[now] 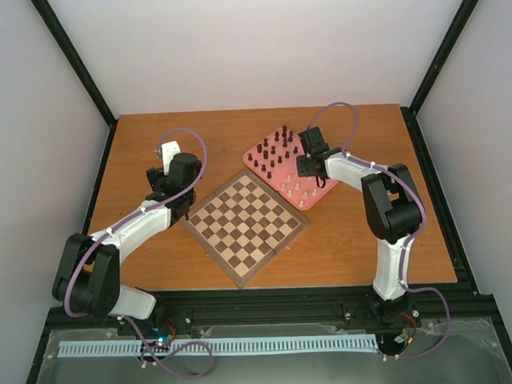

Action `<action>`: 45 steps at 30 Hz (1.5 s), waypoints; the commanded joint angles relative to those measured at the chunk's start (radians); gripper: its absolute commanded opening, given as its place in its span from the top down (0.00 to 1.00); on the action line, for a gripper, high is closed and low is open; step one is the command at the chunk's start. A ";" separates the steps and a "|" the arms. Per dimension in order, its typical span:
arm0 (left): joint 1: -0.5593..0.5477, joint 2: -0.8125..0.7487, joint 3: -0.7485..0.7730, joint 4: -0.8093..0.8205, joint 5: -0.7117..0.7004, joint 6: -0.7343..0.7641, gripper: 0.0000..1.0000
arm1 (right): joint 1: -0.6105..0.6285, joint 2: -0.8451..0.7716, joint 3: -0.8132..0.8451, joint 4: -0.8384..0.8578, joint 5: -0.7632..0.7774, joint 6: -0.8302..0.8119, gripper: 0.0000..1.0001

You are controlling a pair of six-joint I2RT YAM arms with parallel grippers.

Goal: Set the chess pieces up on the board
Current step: Pick up the chess piece from the storage box.

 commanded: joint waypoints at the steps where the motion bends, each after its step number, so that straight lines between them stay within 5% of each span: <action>1: -0.007 0.003 0.038 -0.005 -0.023 -0.011 0.00 | 0.008 0.011 0.021 -0.028 0.021 -0.007 0.64; 26: -0.008 -0.008 0.030 -0.012 -0.026 -0.023 0.00 | 0.008 0.026 0.000 -0.026 0.012 0.000 0.71; 38: -0.008 -0.012 0.030 -0.018 -0.034 -0.028 0.00 | 0.007 0.023 -0.001 -0.031 0.018 0.006 0.96; 45: -0.007 -0.013 0.030 -0.020 -0.041 -0.031 0.00 | 0.008 -0.049 -0.024 -0.047 0.039 0.018 0.97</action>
